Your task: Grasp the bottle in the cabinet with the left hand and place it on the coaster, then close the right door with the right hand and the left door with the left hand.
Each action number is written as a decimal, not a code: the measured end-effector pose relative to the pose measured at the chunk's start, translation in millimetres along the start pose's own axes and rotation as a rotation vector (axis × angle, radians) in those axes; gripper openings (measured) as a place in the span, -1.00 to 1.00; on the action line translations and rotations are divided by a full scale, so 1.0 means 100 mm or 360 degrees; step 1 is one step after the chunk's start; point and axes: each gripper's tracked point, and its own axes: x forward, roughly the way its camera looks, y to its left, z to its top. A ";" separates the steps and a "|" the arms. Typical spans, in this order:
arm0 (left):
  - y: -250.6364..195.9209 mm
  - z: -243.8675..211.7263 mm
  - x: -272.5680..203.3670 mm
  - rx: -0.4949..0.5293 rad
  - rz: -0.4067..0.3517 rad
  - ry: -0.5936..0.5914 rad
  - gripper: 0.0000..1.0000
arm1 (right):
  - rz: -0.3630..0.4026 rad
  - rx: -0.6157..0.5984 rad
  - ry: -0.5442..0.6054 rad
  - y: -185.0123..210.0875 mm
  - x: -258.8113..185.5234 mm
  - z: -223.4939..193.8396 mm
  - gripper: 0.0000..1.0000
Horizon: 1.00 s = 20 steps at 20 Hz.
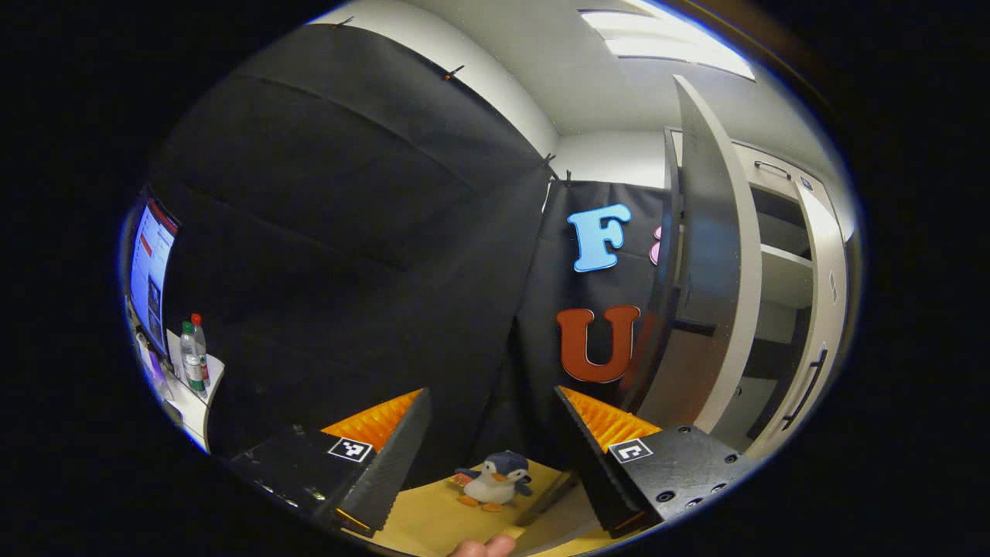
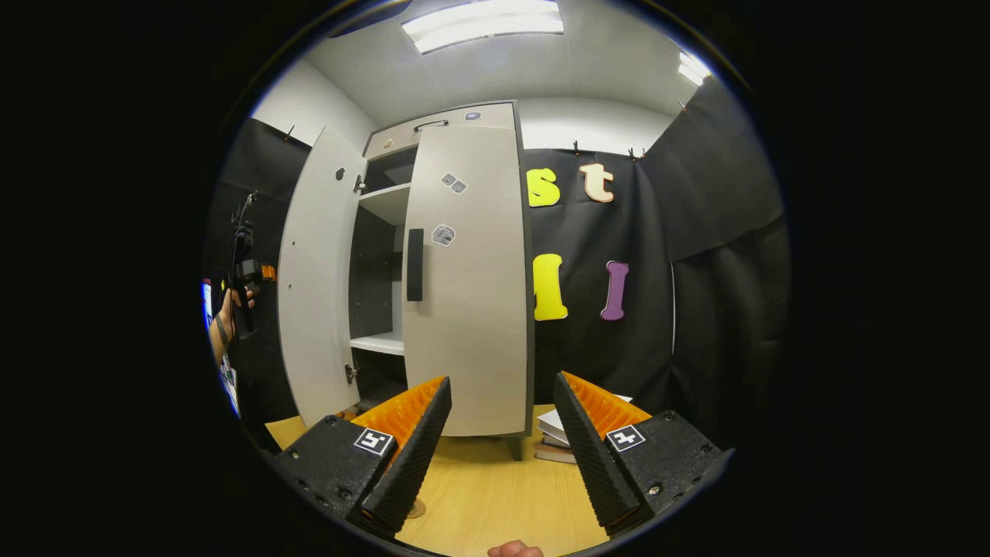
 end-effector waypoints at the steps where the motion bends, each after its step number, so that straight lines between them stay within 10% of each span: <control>1: -0.01 -0.03 -0.06 0.0006 0.0016 0.0020 0.89 | -0.0007 -0.0007 0.0003 -0.02 0.01 0.00 0.65; 8: -0.21 -0.02 -0.23 0.0365 -0.0040 -0.0080 0.87 | 0.0024 0.0002 -0.0027 0.05 0.12 0.05 0.65; 20: -0.72 -0.21 -0.52 0.0235 -0.0283 -0.0009 0.86 | 0.0047 -0.0022 -0.0011 0.01 0.09 0.02 0.65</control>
